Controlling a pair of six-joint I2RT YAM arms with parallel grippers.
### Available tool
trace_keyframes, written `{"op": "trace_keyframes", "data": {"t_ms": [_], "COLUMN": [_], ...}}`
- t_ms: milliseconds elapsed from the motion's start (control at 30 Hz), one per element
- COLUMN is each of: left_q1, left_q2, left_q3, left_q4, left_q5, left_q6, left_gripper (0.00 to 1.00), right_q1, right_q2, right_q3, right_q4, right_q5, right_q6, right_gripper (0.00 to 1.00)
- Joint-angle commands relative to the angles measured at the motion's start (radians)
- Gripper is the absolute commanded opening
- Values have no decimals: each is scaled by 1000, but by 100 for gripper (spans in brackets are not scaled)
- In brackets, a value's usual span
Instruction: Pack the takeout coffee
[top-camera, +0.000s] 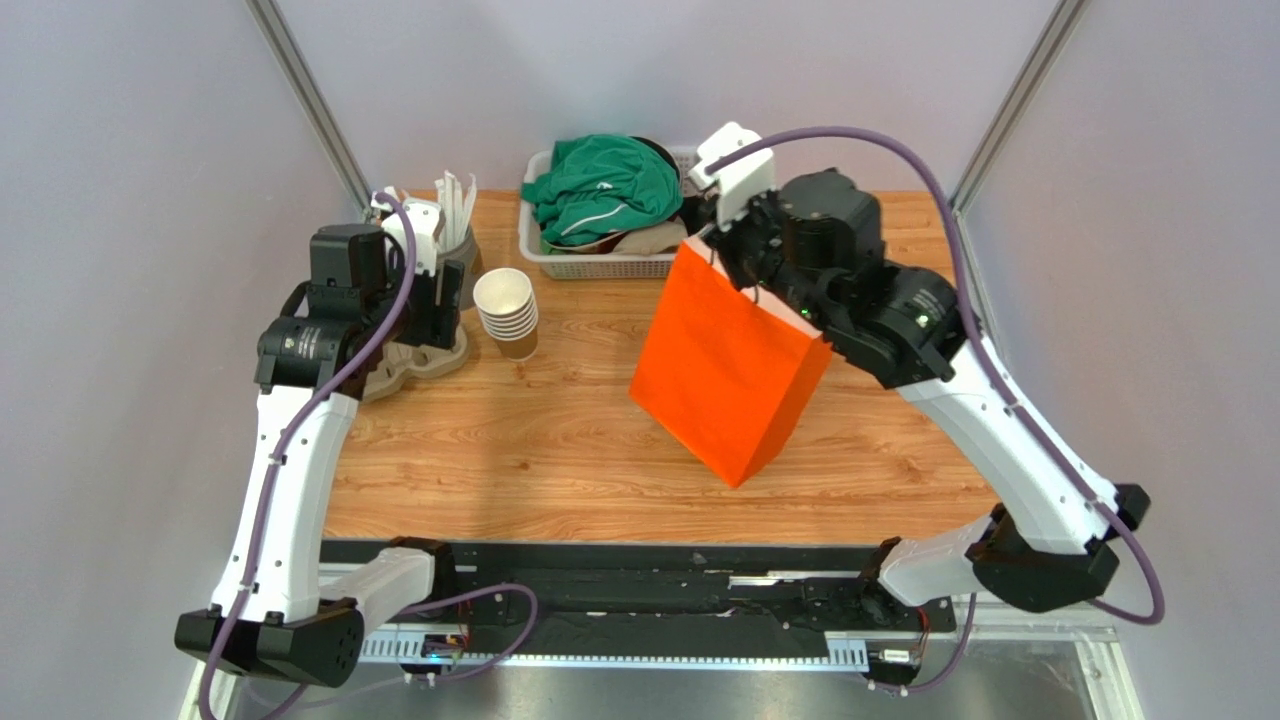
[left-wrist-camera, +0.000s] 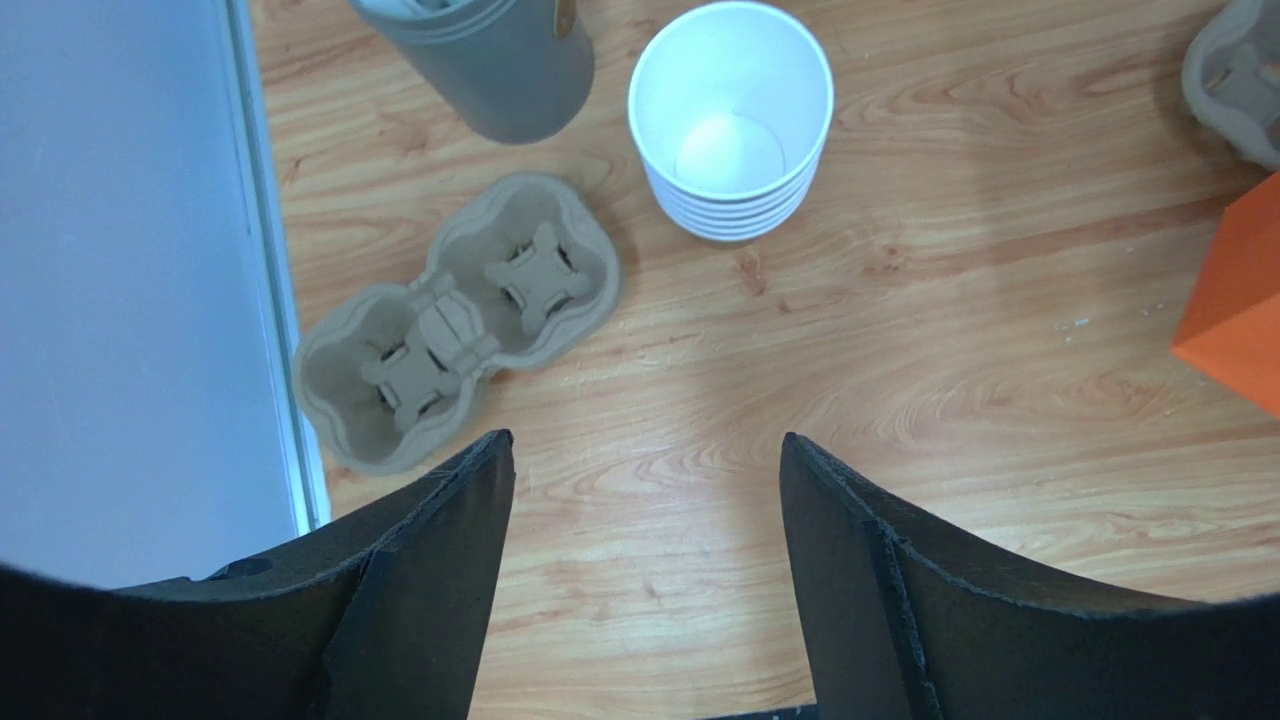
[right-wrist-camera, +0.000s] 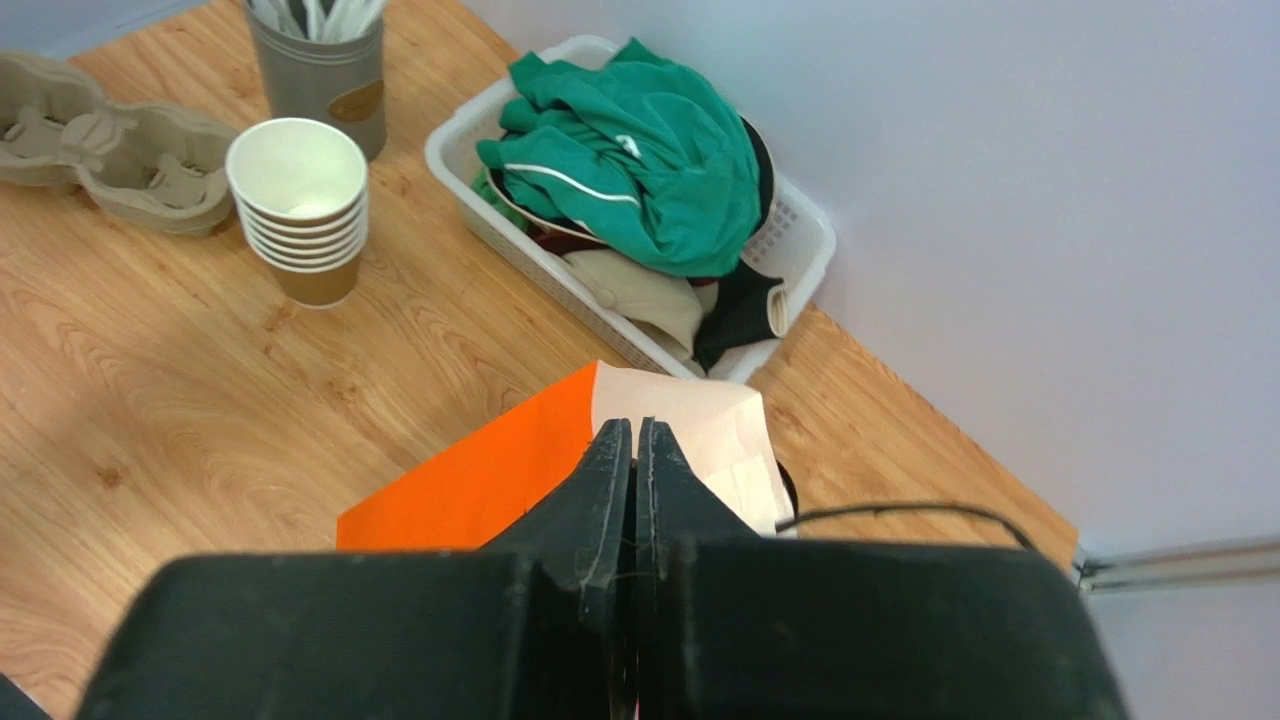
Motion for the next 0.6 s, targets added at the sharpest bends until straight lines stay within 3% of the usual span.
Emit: {"op": "trace_keyframes", "data": {"t_ms": [0,267,567], "left_q1": [20,29,66], "left_q2": [-29,-49,-84], "left_q3": [-35,-64,-98], "left_q4": [19,39,58], "left_q5": [-13,-16,-11], "left_q6": [14,14,6], "left_gripper": [74,74,76], "right_q1": [109,244,316], "right_q2": [73,227,388], "right_q3": [103,144,230], "right_q4": [96,137,120], "right_q5": [152,201,186], "right_q6": [-62,-35,22], "right_gripper": [0,0,3]}}
